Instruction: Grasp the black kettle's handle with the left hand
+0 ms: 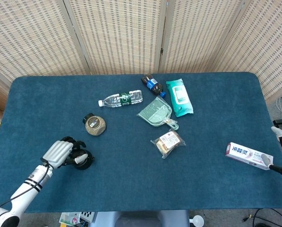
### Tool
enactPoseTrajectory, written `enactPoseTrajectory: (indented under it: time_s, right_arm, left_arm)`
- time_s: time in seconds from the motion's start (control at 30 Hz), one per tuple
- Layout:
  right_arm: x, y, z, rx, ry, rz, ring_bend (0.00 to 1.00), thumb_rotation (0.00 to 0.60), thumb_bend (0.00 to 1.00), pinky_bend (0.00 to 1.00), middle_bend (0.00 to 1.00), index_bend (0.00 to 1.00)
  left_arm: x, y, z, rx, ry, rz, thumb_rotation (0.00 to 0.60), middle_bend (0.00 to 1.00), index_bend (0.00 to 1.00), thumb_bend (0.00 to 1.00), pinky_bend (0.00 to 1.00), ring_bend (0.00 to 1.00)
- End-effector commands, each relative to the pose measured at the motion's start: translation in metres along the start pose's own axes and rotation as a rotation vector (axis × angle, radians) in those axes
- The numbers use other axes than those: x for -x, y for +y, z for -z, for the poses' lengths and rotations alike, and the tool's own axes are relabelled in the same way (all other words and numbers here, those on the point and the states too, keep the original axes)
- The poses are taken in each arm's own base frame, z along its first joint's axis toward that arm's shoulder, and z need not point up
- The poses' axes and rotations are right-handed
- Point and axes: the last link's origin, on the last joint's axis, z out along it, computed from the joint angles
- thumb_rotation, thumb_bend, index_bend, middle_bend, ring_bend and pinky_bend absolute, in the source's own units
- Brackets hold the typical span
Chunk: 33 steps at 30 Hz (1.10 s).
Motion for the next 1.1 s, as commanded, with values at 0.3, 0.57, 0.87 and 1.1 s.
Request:
enactPoseTrajectory:
  time_s: [0.3,0.57,0.87,1.1]
  right_arm:
    - [0.001,0.001,0.0,-0.002,-0.002,-0.003,0.14,0.6,0.28,0.03,0.18,0.12]
    - [0.001,0.001,0.0,-0.002,-0.004,-0.003,0.14,0.6,0.28,0.03,0.18,0.12]
    - [-0.014,0.0,-0.009,-0.011,0.059,0.024,0.14,0.6,0.28,0.03,0.18,0.12]
    - [-0.024,-0.005,-0.016,-0.028,0.086,0.039,0.14,0.6,0.28,0.03,0.18,0.12]
  left_arm:
    - [0.0,0.006,0.012,0.004,0.035,-0.061,0.15,0.48,0.32,0.13,0.13,0.28]
    - [0.003,0.009,0.016,0.023,0.049,-0.105,0.307,0.41,0.29,0.13,0.13,0.27]
    - [0.011,0.009,0.019,0.033,0.017,-0.164,0.364,0.18,0.09,0.13,0.13,0.14]
    - [0.021,0.014,0.023,0.055,-0.036,-0.221,0.495,0.1,0.03,0.13,0.13,0.08]
